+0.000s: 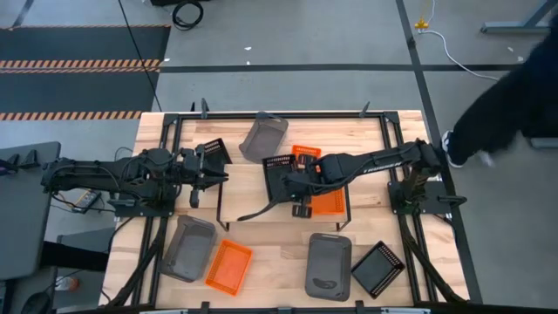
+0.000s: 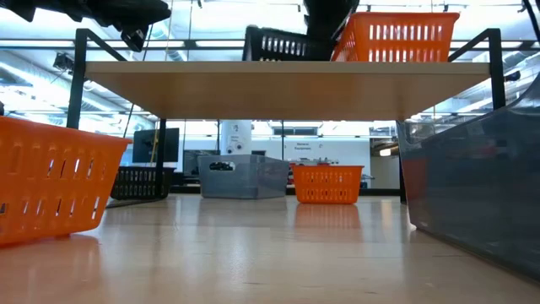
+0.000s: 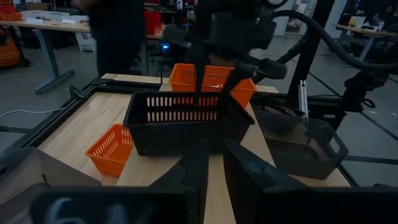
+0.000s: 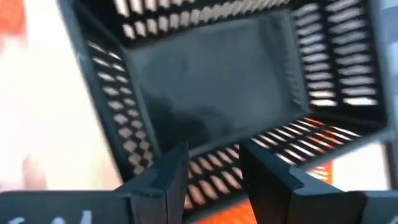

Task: Stack baskets on shelf by color
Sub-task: Put the top right black bin on the shelf

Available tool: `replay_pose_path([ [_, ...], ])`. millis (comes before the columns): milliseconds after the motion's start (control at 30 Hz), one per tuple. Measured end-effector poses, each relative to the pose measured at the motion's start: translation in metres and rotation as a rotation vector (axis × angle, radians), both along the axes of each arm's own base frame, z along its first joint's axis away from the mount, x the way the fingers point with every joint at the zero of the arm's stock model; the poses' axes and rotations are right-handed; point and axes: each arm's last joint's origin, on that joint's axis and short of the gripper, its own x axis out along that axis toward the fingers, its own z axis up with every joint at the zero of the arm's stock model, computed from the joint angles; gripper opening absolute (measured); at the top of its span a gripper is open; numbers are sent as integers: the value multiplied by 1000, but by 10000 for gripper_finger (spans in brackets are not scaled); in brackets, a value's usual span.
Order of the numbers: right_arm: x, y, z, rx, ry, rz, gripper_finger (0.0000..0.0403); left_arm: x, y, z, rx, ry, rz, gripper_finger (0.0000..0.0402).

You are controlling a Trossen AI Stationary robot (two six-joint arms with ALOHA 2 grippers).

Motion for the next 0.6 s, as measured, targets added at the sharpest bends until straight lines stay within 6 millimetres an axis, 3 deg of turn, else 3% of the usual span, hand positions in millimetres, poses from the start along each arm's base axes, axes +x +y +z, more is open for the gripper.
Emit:
replay_pose_path([
  [400,-1,31,1,49,-45,75,149,0,0,0,0,3,0,51],
  [600,2,35,3,58,-94,84,149,0,0,0,-1,3,0,54],
])
